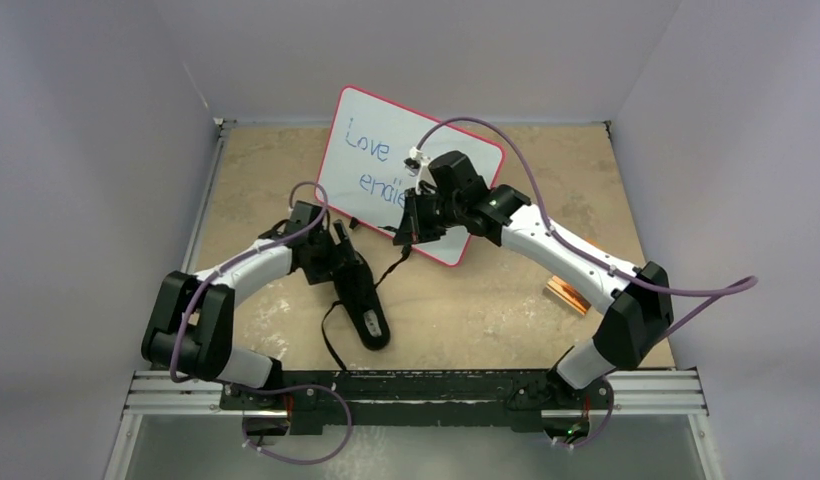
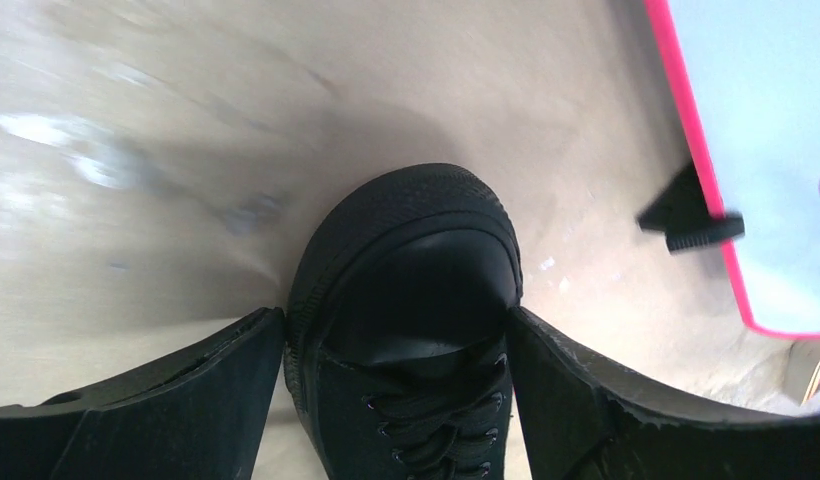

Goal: Tie the shoes

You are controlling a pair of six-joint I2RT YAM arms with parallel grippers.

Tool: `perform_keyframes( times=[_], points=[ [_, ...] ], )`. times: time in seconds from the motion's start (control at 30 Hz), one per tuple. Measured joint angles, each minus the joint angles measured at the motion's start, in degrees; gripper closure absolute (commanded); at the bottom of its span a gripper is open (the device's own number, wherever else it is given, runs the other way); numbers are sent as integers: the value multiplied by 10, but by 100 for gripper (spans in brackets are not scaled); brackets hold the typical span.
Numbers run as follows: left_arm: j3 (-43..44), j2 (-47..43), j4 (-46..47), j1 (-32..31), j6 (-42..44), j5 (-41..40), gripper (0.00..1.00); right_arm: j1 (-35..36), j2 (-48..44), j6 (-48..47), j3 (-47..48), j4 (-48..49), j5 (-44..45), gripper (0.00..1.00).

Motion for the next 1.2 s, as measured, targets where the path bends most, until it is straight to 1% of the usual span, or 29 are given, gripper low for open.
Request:
perform_keyframes(
  times=[0.17, 0.3, 0.4, 0.5, 0.53, 0.57, 0.6, 0.67, 0.73, 0.83, 0.9, 1.03, 1.13, 1.2],
  points=[
    [-36, -18, 54, -89, -55, -9, 25, -18, -12, -5, -18, 0, 3, 100],
    [-54, -24, 98, -140, -116, -16, 24, -41, -39, -11, -52, -6, 9, 100],
    [-55, -21, 124, -181, -155, -20, 21, -65, -79, -18, -88, -17, 17, 100],
    [-51, -19, 125, -195, -165, -22, 17, -84, -116, -27, -113, -28, 28, 100],
    [-34, -19, 109, -199, -165, -29, 16, -93, -140, -34, -125, -35, 39, 100],
    [-33, -19, 109, -199, -165, -29, 16, -93, -142, -35, -126, -37, 40, 100],
    [-22, -21, 88, -199, -157, -38, 16, -93, -146, -37, -128, -36, 41, 100],
    [26, -29, -2, -199, -136, -71, 16, -93, -158, -41, -137, -39, 43, 100],
    [69, -45, -65, -199, -123, -98, 22, -95, -165, -45, -141, -45, 45, 100],
    [118, -66, -159, -200, -118, -134, 26, -101, -169, -52, -141, -49, 47, 100],
    [123, -71, -213, -206, -117, -152, 27, -106, -169, -55, -143, -49, 47, 100],
    [123, -45, -307, -233, -103, -177, 33, -108, -181, -56, -154, -43, 43, 100],
    [123, -10, -341, -254, -83, -192, 38, -108, -186, -56, -154, -40, 31, 100],
    [121, 3, -344, -264, -66, -195, 39, -108, -186, -56, -154, -37, 20, 100]
  ],
)
